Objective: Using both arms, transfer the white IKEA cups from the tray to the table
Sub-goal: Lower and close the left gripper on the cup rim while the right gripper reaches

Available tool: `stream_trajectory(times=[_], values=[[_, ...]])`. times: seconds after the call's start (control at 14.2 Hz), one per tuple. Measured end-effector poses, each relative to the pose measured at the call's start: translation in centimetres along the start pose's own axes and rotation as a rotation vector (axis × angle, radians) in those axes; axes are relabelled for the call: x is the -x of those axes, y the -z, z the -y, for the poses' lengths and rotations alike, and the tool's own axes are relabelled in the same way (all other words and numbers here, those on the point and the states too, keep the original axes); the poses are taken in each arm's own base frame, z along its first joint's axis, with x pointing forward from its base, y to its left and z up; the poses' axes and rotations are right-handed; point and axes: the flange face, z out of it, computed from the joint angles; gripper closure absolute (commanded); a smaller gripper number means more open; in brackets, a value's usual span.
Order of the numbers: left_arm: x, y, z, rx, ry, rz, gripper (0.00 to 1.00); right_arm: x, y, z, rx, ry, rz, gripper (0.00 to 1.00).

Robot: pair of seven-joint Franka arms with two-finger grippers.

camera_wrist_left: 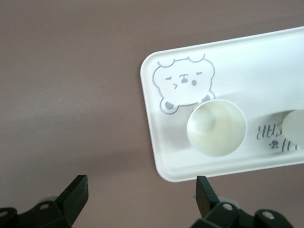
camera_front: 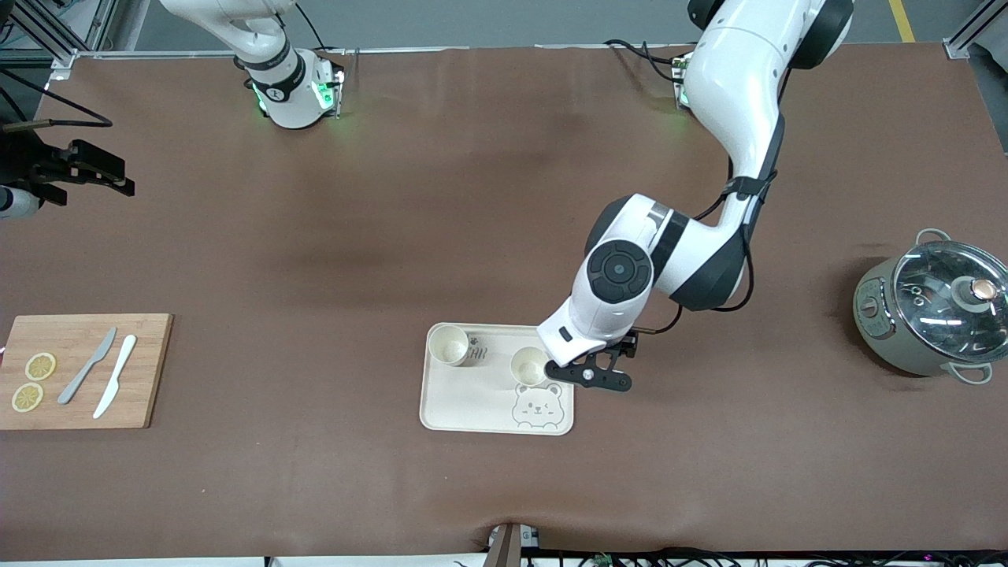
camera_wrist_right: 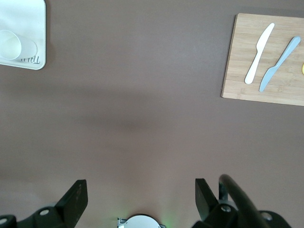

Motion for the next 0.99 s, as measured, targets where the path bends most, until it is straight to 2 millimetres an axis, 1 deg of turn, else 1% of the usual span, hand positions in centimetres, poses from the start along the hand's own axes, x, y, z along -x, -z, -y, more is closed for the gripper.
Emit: stream_trajectory(times=[0.14, 0.42, 0.63, 0.99], values=[[-0.2, -1.8, -0.7, 0.02, 0.007, -0.015, 0.0, 0.0, -0.2, 0.1, -0.001, 0.001, 0.01, 0.0], [-0.1, -5.0, -2.2, 0.029, -0.003, -0.032, 0.0, -1.2, -2.3, -0.3, -0.006, -0.004, 0.059, 0.0], [-0.2, -6.6, -2.5, 0.033, -0.006, -0.041, 0.0, -1.9, -3.5, -1.2, -0.01, -0.018, 0.083, 0.0], [-0.4, -8.9, -2.5, 0.04, -0.005, -0.063, 0.0, -2.4, -4.8, -2.9, -0.013, -0.047, 0.108, 0.0]])
